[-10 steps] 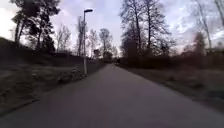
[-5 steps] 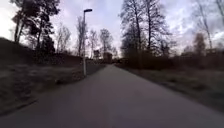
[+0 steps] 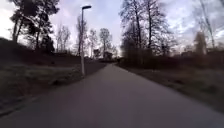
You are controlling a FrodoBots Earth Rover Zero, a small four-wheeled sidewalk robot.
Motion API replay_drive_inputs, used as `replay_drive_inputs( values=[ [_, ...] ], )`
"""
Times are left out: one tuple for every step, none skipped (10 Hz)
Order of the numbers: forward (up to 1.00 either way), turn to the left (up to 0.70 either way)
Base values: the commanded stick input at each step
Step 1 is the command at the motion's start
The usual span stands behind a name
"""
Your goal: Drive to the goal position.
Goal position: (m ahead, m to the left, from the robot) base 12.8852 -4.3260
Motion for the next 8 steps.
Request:
replay_drive_inputs(
  values=[
    [1.00,0.01],
    [1.00,0.01],
    [1.00,0.01],
    [1.00,0.01],
    [1.00,0.01],
    [1.00,0.01],
    [1.00,0.01],
    [1.00,0.01]
  ],
)
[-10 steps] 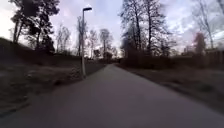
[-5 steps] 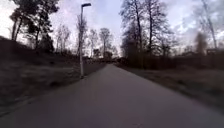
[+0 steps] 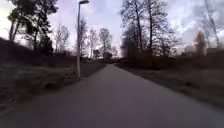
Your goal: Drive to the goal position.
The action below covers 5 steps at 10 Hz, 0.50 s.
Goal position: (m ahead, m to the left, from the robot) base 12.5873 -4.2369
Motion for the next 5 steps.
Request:
replay_drive_inputs(
  values=[
    [1.00,0.01],
    [1.00,0.01],
    [1.00,0.01],
    [1.00,0.01],
    [1.00,0.01]
  ],
)
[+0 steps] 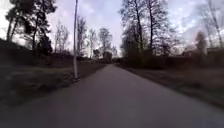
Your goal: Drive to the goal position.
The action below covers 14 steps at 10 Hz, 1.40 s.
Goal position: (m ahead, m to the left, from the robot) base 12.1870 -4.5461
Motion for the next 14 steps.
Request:
replay_drive_inputs(
  values=[
    [1.00,0.01],
    [1.00,0.01],
    [1.00,0.01],
    [1.00,0.01],
    [1.00,0.01],
    [1.00,0.01],
    [1.00,0.01],
    [1.00,0.01],
    [1.00,0.01],
    [1.00,0.01],
    [1.00,0.01],
    [1.00,0.01],
    [1.00,0.01],
    [1.00,0.01]
  ],
)
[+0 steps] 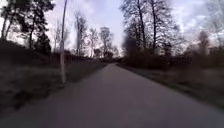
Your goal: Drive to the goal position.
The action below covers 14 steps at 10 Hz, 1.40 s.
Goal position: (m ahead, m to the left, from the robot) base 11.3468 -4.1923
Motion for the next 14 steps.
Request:
replay_drive_inputs(
  values=[
    [1.00,0.01],
    [1.00,0.01],
    [1.00,0.01],
    [1.00,0.01],
    [1.00,0.01],
    [1.00,0.01],
    [1.00,0.01],
    [1.00,0.01],
    [1.00,0.01],
    [1.00,0.01],
    [1.00,0.01],
    [1.00,0.01],
    [1.00,0.01],
    [1.00,0.01]
  ],
)
